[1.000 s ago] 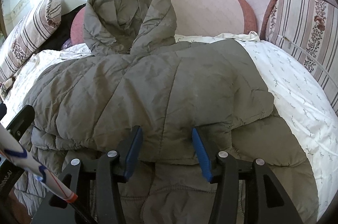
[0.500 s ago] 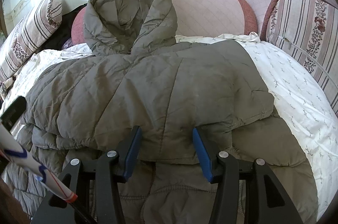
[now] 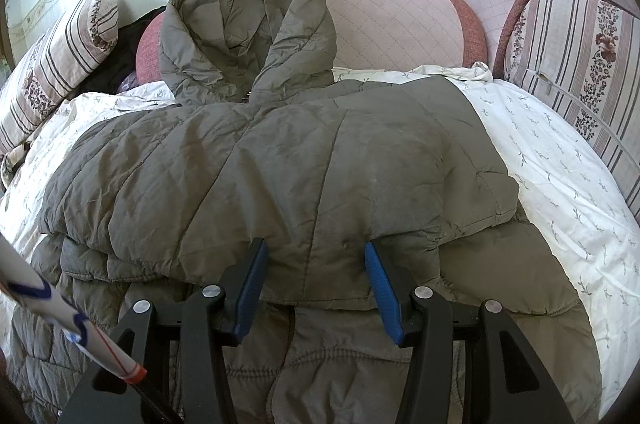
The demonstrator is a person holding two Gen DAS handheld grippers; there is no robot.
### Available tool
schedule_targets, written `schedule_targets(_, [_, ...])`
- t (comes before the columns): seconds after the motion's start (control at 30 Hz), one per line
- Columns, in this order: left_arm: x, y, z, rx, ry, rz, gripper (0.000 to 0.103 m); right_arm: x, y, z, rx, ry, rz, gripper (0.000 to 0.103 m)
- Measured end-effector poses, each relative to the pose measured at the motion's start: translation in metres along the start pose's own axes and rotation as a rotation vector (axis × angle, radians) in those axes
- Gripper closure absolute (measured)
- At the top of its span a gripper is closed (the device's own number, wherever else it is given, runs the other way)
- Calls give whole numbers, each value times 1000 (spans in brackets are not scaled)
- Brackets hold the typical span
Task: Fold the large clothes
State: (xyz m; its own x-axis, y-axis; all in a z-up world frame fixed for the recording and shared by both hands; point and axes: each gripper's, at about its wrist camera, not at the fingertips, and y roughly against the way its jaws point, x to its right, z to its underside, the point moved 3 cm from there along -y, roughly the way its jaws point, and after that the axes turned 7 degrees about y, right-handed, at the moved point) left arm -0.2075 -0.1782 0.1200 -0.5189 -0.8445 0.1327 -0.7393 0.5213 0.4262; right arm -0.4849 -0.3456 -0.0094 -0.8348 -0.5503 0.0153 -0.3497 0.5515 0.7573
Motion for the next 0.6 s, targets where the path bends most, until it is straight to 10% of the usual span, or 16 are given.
schedule_targets(0.6, [-25,-15,-4,-54,78,-38,13,-6,14,-5,58,28,14,48])
